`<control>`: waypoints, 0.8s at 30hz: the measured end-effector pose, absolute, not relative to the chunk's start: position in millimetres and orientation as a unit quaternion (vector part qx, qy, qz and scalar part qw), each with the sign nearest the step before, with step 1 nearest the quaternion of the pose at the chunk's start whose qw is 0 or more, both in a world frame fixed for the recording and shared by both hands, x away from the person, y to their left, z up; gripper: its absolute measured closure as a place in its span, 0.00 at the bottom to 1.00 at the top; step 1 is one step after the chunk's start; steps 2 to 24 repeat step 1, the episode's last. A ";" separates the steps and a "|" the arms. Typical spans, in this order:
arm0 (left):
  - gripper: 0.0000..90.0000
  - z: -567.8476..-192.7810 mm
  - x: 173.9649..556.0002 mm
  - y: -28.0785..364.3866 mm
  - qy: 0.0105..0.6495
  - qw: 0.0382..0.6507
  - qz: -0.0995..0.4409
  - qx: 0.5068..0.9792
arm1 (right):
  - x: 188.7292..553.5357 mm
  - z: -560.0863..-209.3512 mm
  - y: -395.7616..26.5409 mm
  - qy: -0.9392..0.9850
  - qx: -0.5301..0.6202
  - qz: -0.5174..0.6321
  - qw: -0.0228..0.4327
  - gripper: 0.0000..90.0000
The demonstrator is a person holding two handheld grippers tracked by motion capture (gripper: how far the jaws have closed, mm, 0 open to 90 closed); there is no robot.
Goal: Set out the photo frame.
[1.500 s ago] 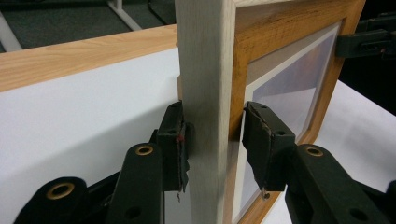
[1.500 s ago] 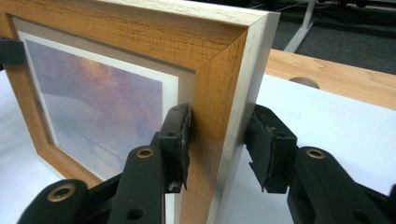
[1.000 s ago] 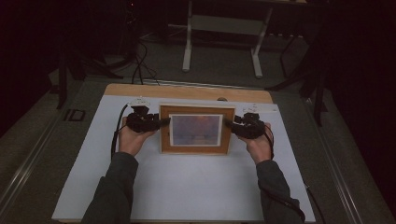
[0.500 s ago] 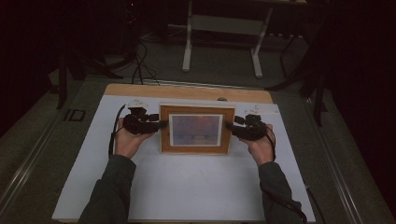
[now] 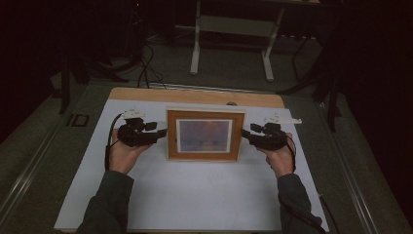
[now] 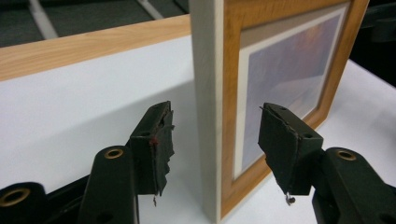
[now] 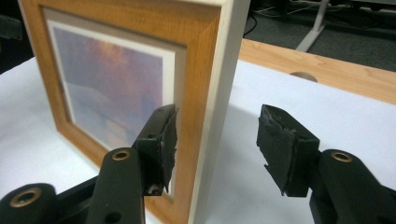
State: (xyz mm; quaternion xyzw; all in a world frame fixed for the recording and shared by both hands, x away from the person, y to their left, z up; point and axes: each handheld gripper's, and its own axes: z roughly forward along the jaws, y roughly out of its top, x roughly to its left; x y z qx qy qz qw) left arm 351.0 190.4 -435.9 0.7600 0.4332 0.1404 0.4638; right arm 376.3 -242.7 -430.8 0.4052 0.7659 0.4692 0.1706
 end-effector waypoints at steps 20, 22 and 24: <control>0.49 -437.0 346.5 192.3 0.437 0.458 0.144 0.761 | 374.1 -432.1 -245.2 0.766 0.405 0.470 0.169 0.51; 0.49 -437.0 346.5 192.3 0.437 0.458 0.144 0.761 | 374.1 -432.1 -245.2 0.766 0.405 0.470 0.169 0.51; 0.49 -437.0 346.5 192.3 0.437 0.458 0.144 0.761 | 374.1 -432.1 -245.2 0.766 0.405 0.470 0.169 0.51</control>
